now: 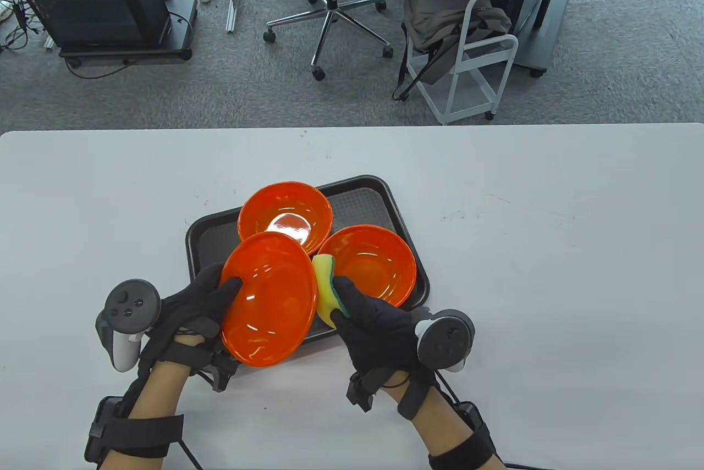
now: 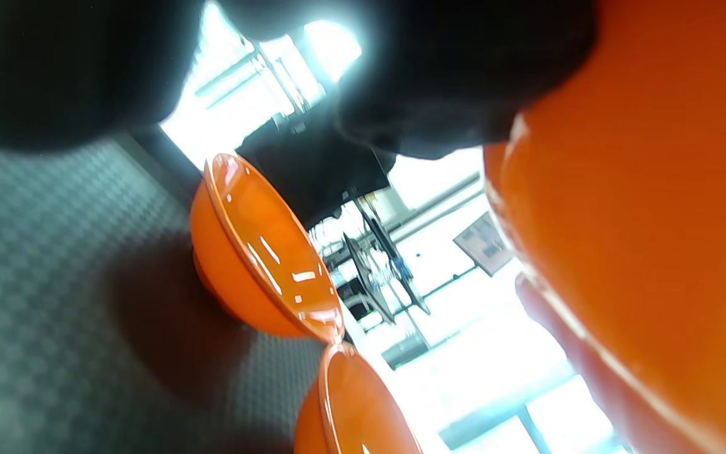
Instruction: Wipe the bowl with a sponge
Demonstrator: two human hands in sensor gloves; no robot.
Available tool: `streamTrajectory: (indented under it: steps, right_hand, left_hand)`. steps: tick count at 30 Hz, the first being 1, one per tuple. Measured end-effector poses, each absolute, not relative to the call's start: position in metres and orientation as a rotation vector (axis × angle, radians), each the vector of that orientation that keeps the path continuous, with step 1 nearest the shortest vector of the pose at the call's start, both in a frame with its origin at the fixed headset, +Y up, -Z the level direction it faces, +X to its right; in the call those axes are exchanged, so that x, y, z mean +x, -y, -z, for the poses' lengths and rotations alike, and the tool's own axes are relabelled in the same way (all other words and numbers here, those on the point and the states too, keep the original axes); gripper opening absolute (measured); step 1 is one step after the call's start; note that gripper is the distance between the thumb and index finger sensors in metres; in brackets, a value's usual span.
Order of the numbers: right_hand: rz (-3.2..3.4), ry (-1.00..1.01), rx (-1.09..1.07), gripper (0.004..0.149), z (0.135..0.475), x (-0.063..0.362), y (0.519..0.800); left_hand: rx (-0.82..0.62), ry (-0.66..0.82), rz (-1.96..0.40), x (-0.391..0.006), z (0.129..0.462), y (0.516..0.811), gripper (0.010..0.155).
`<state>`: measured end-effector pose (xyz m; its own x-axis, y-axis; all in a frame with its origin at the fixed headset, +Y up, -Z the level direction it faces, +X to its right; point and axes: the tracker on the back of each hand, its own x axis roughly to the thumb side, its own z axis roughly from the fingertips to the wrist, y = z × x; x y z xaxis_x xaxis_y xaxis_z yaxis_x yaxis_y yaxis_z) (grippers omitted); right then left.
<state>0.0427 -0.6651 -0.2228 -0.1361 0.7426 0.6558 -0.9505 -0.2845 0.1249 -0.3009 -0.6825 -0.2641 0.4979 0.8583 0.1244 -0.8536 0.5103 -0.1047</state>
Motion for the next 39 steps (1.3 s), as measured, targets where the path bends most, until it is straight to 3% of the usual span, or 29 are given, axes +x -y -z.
streamTrajectory:
  steps: [14,21,28,39]
  right_hand:
    - [-1.586,0.146,0.740,0.052,0.230,0.034,0.681]
    - [-1.553,0.012,0.743,0.052,0.230,0.021,0.691]
    - [-1.493,-0.097,0.751,0.053,0.228,0.007,0.696]
    - [-1.436,-0.176,0.791,0.054,0.219,-0.006,0.692]
  left_hand:
    - [-0.137,0.464,-1.037,-0.260,0.254,0.678,0.059]
    - [-0.078,0.514,-1.079,-0.254,0.251,0.675,0.061]
    - [0.046,0.480,-1.133,-0.257,0.248,0.667,0.056]
    - [0.177,0.241,-1.130,-0.291,0.251,0.663,0.055]
